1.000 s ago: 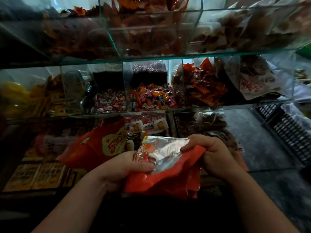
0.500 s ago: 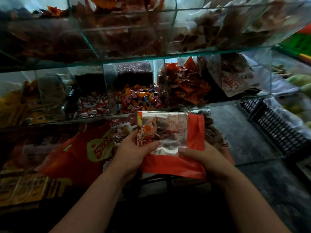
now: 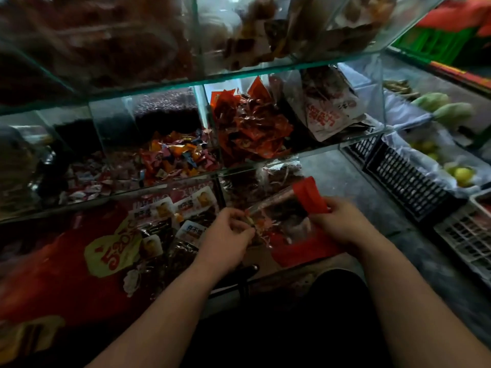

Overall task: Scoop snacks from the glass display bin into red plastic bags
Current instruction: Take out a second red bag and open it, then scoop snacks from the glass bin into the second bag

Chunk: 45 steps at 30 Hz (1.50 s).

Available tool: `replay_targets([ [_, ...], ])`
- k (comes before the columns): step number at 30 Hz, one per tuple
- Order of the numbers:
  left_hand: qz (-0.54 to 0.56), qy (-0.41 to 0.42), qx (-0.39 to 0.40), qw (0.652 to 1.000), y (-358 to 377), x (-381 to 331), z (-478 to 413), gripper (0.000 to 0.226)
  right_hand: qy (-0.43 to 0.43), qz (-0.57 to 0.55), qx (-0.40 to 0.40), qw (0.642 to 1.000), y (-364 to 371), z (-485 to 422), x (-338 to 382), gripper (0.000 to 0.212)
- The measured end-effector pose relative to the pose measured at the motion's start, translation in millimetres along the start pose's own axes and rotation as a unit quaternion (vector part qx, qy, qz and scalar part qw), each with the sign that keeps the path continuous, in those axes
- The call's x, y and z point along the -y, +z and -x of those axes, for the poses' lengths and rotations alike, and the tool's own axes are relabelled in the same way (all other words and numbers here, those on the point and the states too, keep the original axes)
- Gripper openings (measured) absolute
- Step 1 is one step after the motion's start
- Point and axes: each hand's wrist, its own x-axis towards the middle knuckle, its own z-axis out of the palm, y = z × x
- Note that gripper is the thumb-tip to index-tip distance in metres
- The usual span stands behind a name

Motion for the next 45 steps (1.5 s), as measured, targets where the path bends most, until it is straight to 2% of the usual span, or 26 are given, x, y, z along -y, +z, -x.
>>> replay_targets([
  [3, -0.002, 0.013, 0.009, 1.000, 22.1, -2.5, -8.5, 0.024, -0.031, 0.075, 0.036, 0.996, 16.2, -18.3, -5.1, 0.027],
  [7, -0.016, 0.000, 0.008, 1.000, 38.7, 0.3, -22.6, 0.022, -0.009, 0.180, 0.099, 0.979, 37.1, -39.2, -18.9, 0.064],
  [10, -0.024, -0.017, 0.006, 1.000, 42.4, 8.7, -29.1, 0.021, 0.017, 0.381, 0.048, 0.923, 44.4, -44.3, -34.4, 0.101],
  [11, -0.018, -0.022, 0.006, 1.000, 43.1, 11.5, -29.5, 0.023, 0.013, 0.425, 0.028, 0.905, 46.3, -43.9, -39.1, 0.107],
  [12, -0.015, -0.024, 0.007, 1.000, 43.6, 13.4, -29.2, 0.024, 0.009, 0.450, 0.018, 0.893, 48.3, -42.8, -43.1, 0.106],
  [14, 0.002, -0.032, 0.006, 0.999, 44.7, 15.7, -29.2, 0.024, 0.001, 0.466, 0.012, 0.885, 52.0, -41.6, -47.8, 0.082],
  [16, 0.025, -0.033, 0.001, 0.999, 43.7, 17.5, -28.8, 0.023, 0.006, 0.463, 0.025, 0.886, 52.2, -42.7, -46.0, 0.057],
  [18, 0.031, -0.023, -0.010, 0.999, 37.3, 19.4, -25.4, 0.022, 0.020, 0.446, 0.057, 0.893, 51.2, -40.6, -34.4, 0.046],
  [21, 0.038, -0.003, -0.033, 0.999, 19.3, 21.8, -15.8, 0.028, 0.010, 0.378, 0.047, 0.924, 50.5, -25.6, -6.7, 0.053],
  [24, 0.045, 0.005, -0.065, 0.997, -1.4, 22.8, -5.5, 0.022, -0.079, 0.265, 0.014, 0.961, 60.9, 5.8, 27.4, 0.057],
  [26, 0.055, 0.015, -0.076, 0.995, -16.2, 19.6, 3.2, 0.019, -0.127, 0.185, 0.032, 0.974, 73.7, 24.8, 49.0, 0.053],
  [30, 0.078, 0.046, -0.098, 0.991, -51.9, 15.0, 28.6, 0.019, -0.175, 0.103, 0.075, 0.976, 103.8, 47.3, 80.1, 0.036],
  [33, 0.082, 0.064, -0.150, 0.983, -89.8, 23.4, 54.5, 0.021, -0.196, 0.097, 0.121, 0.968, 136.1, 58.8, 100.0, 0.029],
  [35, 0.062, 0.070, -0.207, 0.974, -116.7, 31.6, 71.8, 0.025, -0.222, 0.153, 0.145, 0.952, 158.4, 64.5, 111.2, 0.030],
  [36, 0.049, 0.069, -0.237, 0.968, -130.2, 36.3, 80.3, 0.027, -0.247, 0.219, 0.152, 0.932, 168.9, 64.9, 114.1, 0.034],
  [38, 0.024, 0.064, -0.297, 0.953, -155.7, 45.9, 96.3, 0.027, -0.276, 0.390, 0.163, 0.863, 184.8, 62.7, 112.8, 0.047],
  [39, 0.010, 0.061, -0.321, 0.945, -167.1, 50.2, 103.2, 0.025, -0.253, 0.461, 0.176, 0.832, 189.0, 60.2, 109.5, 0.051],
  [41, -0.007, 0.049, -0.352, 0.935, -184.0, 59.7, 112.9, 0.022, -0.161, 0.529, 0.224, 0.803, 193.3, 55.3, 99.1, 0.054],
  [43, -0.014, 0.036, -0.351, 0.936, -187.9, 70.1, 115.6, 0.020, -0.118, 0.551, 0.256, 0.785, 197.2, 51.2, 87.9, 0.055],
  [45, 0.002, 0.029, -0.308, 0.951, -177.2, 76.7, 112.2, 0.020, -0.113, 0.553, 0.273, 0.779, 201.8, 47.1, 77.7, 0.053],
])
